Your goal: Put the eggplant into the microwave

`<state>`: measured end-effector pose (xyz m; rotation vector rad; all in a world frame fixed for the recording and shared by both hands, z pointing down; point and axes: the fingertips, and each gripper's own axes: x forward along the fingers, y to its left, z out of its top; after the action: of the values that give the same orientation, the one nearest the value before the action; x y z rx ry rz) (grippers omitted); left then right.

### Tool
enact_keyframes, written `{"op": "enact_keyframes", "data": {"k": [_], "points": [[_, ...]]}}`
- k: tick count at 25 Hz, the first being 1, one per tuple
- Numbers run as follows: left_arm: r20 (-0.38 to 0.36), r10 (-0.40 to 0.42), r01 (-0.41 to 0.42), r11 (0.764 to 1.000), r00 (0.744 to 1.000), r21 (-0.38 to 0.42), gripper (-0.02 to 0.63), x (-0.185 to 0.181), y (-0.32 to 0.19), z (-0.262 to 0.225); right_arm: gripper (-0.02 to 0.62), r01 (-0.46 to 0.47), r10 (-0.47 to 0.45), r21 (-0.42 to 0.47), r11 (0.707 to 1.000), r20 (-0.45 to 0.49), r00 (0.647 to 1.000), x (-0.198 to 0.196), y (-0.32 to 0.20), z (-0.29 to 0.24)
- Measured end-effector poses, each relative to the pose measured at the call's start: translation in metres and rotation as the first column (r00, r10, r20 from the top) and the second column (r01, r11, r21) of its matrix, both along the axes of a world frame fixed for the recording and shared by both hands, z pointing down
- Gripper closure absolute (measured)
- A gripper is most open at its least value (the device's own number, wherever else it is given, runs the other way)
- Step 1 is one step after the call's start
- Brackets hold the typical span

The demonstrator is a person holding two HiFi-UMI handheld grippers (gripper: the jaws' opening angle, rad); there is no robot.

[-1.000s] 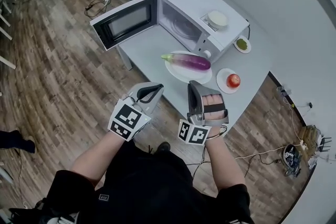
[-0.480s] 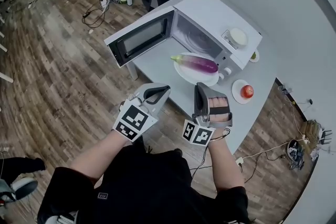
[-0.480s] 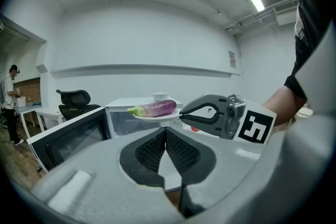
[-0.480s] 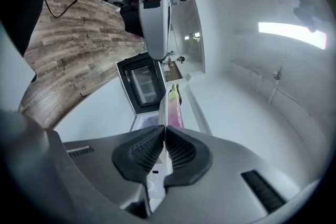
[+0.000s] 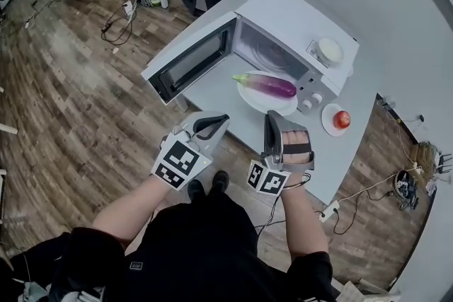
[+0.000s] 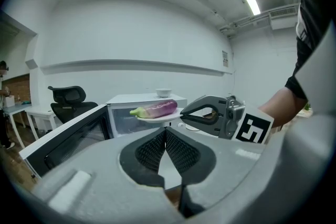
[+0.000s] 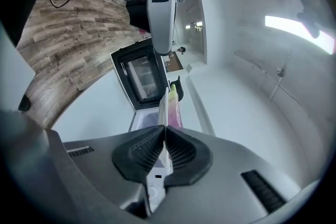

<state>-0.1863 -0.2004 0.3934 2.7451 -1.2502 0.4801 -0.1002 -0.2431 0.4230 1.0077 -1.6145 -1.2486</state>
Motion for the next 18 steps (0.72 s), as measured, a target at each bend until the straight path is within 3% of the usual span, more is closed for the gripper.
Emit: {"op": "enact_keyframes", "data": {"k": [12, 18], "points": [[0.001, -0.029, 0.029, 1.000, 1.000, 0.004, 0.597, 0.004, -0.064, 0.005, 0.571, 0.025, -0.025, 0.031, 0.999, -0.017, 1.000, 0.003, -0.059, 0.004], [-0.003, 0.014, -0.014, 1.000, 1.000, 0.009, 0.597, 0.003, -0.089, 0.015, 0.571, 0.007, -0.006, 0.021, 1.000, -0.048, 0.999, -0.004, -0.083, 0.024]]}}
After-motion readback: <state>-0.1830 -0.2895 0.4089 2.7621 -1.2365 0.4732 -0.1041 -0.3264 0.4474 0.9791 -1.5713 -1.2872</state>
